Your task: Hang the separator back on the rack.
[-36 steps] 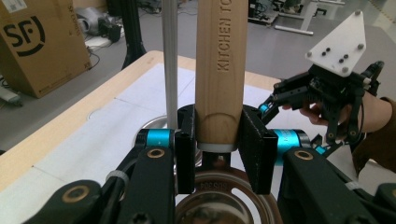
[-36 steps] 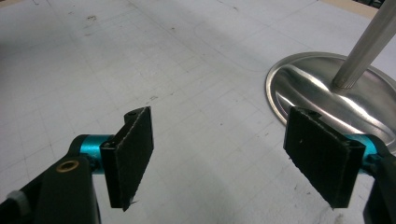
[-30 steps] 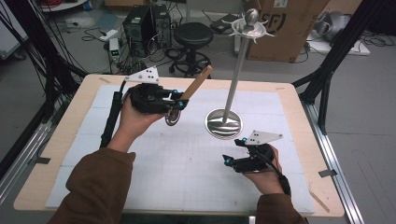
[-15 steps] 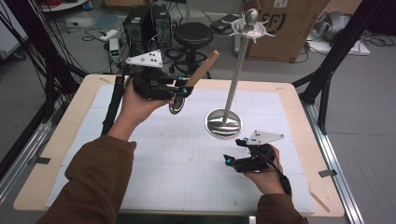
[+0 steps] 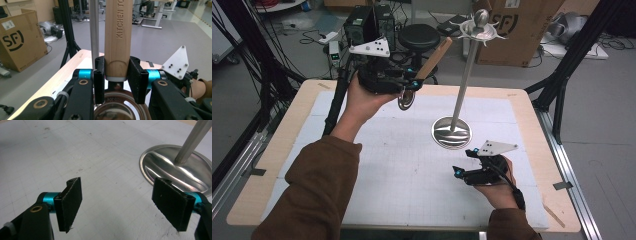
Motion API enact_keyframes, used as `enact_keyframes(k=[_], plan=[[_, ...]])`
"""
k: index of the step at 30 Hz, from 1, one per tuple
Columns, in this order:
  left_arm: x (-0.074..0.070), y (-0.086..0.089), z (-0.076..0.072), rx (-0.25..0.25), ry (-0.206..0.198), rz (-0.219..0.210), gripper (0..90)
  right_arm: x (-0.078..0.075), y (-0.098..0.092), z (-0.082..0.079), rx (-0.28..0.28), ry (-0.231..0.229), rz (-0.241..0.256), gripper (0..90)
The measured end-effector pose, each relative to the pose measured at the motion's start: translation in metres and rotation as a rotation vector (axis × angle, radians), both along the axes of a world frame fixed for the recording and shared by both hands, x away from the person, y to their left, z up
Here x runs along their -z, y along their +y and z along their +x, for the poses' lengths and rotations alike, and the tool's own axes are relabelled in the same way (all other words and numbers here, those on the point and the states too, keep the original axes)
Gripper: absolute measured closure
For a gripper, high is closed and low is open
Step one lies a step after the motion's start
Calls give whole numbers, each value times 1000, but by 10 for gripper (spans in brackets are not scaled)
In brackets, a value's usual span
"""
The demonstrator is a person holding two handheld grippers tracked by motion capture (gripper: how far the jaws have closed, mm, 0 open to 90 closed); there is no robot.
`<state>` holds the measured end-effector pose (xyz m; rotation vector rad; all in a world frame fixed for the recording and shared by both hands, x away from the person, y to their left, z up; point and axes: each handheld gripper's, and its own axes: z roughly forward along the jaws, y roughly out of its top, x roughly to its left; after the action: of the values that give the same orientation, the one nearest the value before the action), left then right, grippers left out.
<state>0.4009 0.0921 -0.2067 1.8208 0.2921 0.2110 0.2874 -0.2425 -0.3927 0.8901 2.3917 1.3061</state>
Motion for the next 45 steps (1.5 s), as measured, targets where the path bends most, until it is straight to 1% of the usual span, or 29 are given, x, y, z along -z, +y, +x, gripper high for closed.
enact_keyframes(k=[5,8,10,12,15,16,17,19,27,32,34,37,42,45], plan=[[-8,-8,6,-10,-7,3,691,0,-2,0,3,1,5,233],[-10,-11,9,-23,-8,2,691,0,-3,-1,6,1,6,233],[-11,-13,11,-25,-8,11,691,1,-4,-1,7,3,8,233],[-11,-14,13,-31,-9,16,691,1,-5,0,6,1,9,233],[-10,-15,15,-32,-1,10,691,1,-5,-1,8,4,13,233],[-10,-16,16,-30,5,15,691,1,-5,-1,5,5,12,233],[-9,-17,17,-38,1,22,691,1,-5,-1,7,10,12,233],[-8,-18,18,-39,0,29,691,1,-5,-1,4,5,7,233],[-5,-22,22,-45,9,18,691,2,-4,-1,5,3,3,233],[-2,-29,25,-48,18,10,691,2,-4,-1,5,5,5,233],[-1,-32,26,-45,26,0,691,2,-5,-1,7,6,5,233],[2,-35,28,-45,31,1,691,2,-5,-1,7,5,7,233],[4,-39,31,-41,43,11,690,3,-6,-1,7,7,8,233],[5,-42,33,-41,44,25,690,3,-5,-1,6,7,6,233]])
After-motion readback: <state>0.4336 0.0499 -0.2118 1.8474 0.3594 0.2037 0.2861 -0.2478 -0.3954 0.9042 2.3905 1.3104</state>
